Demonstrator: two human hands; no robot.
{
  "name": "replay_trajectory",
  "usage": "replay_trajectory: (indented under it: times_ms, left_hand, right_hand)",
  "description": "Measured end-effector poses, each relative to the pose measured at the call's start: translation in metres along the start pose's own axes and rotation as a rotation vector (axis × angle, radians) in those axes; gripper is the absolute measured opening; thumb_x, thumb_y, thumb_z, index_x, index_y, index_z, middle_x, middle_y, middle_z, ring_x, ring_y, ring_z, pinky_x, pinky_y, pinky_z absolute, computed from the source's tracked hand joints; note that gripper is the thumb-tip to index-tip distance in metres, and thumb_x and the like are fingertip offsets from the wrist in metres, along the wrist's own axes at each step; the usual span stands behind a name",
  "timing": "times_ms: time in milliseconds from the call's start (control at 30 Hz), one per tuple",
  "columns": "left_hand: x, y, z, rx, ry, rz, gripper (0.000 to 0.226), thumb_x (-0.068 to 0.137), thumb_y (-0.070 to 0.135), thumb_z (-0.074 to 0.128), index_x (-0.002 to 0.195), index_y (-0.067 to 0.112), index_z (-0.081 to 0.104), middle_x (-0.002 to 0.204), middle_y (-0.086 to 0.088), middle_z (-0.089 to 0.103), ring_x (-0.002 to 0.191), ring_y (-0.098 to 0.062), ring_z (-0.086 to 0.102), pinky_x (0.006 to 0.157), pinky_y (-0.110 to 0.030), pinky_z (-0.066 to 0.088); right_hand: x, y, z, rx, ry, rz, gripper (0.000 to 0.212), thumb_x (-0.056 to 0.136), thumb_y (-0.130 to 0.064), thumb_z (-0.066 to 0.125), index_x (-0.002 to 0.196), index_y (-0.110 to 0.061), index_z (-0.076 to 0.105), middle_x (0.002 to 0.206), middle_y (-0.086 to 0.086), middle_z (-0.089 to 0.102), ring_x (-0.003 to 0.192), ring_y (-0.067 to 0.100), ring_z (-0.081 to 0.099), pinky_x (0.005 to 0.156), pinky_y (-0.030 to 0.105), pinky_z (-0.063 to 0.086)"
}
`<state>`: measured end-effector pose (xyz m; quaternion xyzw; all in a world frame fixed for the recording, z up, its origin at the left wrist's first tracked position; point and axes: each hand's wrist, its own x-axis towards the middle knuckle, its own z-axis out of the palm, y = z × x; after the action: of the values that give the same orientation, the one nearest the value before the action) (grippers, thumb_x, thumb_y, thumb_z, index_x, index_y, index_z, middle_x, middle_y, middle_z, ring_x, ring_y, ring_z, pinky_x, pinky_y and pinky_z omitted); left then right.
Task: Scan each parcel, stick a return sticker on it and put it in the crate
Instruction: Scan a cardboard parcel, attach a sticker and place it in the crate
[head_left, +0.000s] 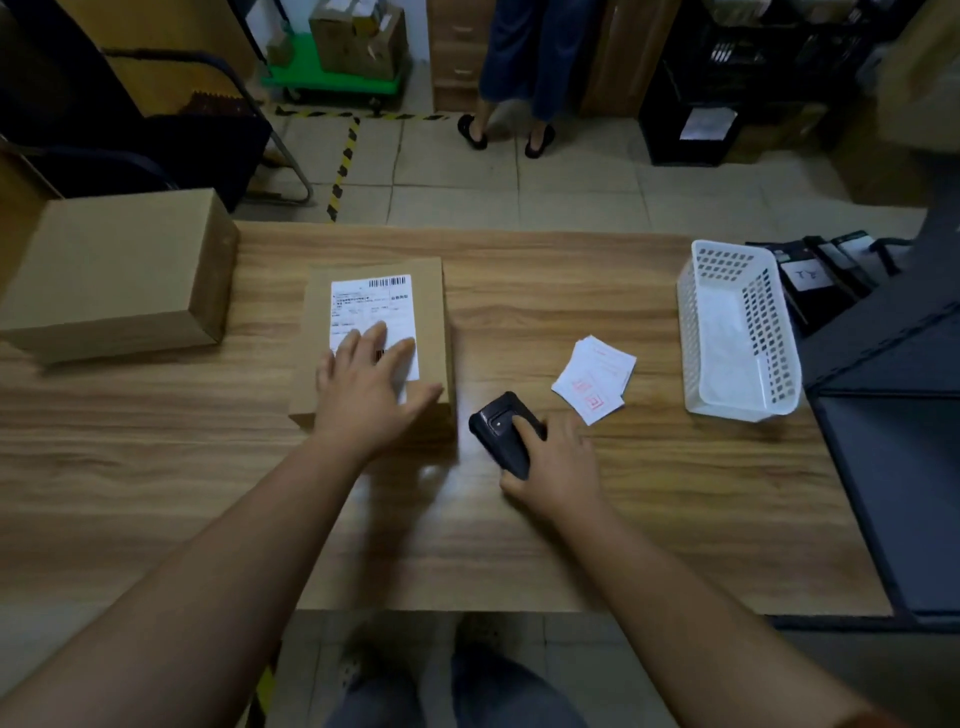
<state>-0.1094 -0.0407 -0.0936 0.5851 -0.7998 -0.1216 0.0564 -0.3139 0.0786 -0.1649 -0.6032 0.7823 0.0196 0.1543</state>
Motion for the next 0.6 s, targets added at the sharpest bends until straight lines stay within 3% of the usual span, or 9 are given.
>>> replay_trajectory:
  times_ms: [200,267,333,400,500,600]
  left_hand:
    - [0.004,-0.008,0.004,0.017,0.041,0.046,0.087,0.069,0.081,0.025,0.139,0.035,0.048,0.156,0.002,0.03,0.146,-0.026,0.018,0.114,-0.049,0.018]
    - [0.004,-0.009,0.008,0.036,0.067,0.055,0.084,0.071,0.08,0.026,0.138,0.034,0.049,0.155,0.001,0.032,0.145,-0.026,0.021,0.113,-0.05,0.02]
    - [0.004,-0.009,0.012,0.064,0.082,0.049,0.082,0.073,0.079,0.026,0.138,0.033,0.048,0.155,0.001,0.032,0.145,-0.026,0.022,0.113,-0.05,0.019]
    - [0.004,-0.007,0.013,0.079,0.083,0.04,0.082,0.074,0.078,0.025,0.139,0.033,0.048,0.155,0.001,0.032,0.145,-0.026,0.022,0.113,-0.05,0.019]
    - [0.005,-0.008,0.014,0.089,0.088,0.041,0.081,0.075,0.078,0.025,0.138,0.032,0.048,0.155,0.001,0.033,0.145,-0.026,0.023,0.113,-0.05,0.02]
    - [0.005,-0.009,0.015,0.086,0.096,0.046,0.081,0.076,0.078,0.027,0.137,0.031,0.049,0.155,0.0,0.034,0.145,-0.027,0.024,0.113,-0.05,0.02]
  right_hand:
    - [-0.007,0.018,0.01,0.04,0.056,-0.093,0.071,0.08,-0.062,0.051,0.142,-0.031,0.038,0.129,0.004,0.046,0.118,0.028,0.044,0.094,0.04,0.038]
    - [0.003,0.034,0.002,0.215,0.163,0.014,0.065,0.082,-0.063,0.054,0.137,-0.029,0.048,0.127,0.0,0.051,0.118,0.024,0.047,0.093,0.039,0.041]
    - [0.021,0.057,-0.01,0.386,0.256,0.233,0.061,0.085,-0.056,0.06,0.133,-0.02,0.053,0.126,0.005,0.053,0.119,0.026,0.047,0.093,0.04,0.043]
    - [0.036,0.076,-0.019,0.375,0.204,0.387,0.062,0.086,-0.053,0.061,0.133,-0.013,0.05,0.128,0.009,0.05,0.121,0.028,0.044,0.095,0.041,0.043]
    - [0.049,0.083,-0.021,0.228,0.098,0.41,0.066,0.084,-0.051,0.065,0.132,-0.01,0.044,0.13,0.01,0.046,0.121,0.028,0.043,0.095,0.04,0.042]
    - [0.059,0.082,-0.022,0.313,0.111,0.456,0.071,0.078,-0.043,0.076,0.131,-0.009,0.044,0.13,0.01,0.046,0.121,0.029,0.045,0.096,0.04,0.043]
